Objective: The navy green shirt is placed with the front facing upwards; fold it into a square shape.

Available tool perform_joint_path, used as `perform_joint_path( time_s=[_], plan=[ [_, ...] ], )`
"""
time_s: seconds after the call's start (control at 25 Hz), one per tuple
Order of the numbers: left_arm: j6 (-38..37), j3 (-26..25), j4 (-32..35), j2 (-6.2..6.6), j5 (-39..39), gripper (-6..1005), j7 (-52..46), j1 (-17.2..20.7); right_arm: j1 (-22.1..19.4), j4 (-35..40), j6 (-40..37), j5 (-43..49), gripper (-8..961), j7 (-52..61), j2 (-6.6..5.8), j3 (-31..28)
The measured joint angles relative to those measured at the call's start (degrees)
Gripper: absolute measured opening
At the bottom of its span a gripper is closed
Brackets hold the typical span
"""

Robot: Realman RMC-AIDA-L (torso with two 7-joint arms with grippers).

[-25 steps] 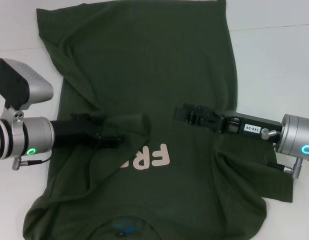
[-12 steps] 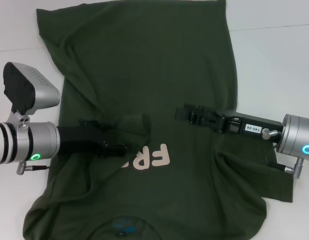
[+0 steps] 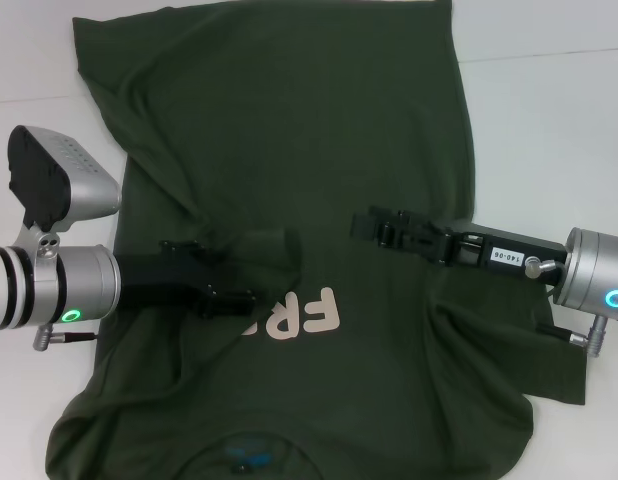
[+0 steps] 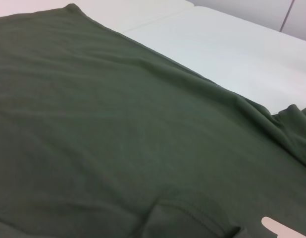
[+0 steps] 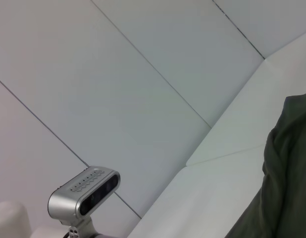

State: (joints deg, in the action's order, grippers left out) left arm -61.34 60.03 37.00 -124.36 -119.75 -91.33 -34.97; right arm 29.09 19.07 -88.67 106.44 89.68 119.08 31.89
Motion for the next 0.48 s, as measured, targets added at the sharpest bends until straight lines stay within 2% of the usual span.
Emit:
perform_joint_path(
  time_s=[0.48],
  plan=[
    [0.4,-0.3,0.1,0.00,0.1,860,0.0,0.3,-0.1,0.0,-0.1,0.0,745,0.1,0.00,0.0]
  ],
)
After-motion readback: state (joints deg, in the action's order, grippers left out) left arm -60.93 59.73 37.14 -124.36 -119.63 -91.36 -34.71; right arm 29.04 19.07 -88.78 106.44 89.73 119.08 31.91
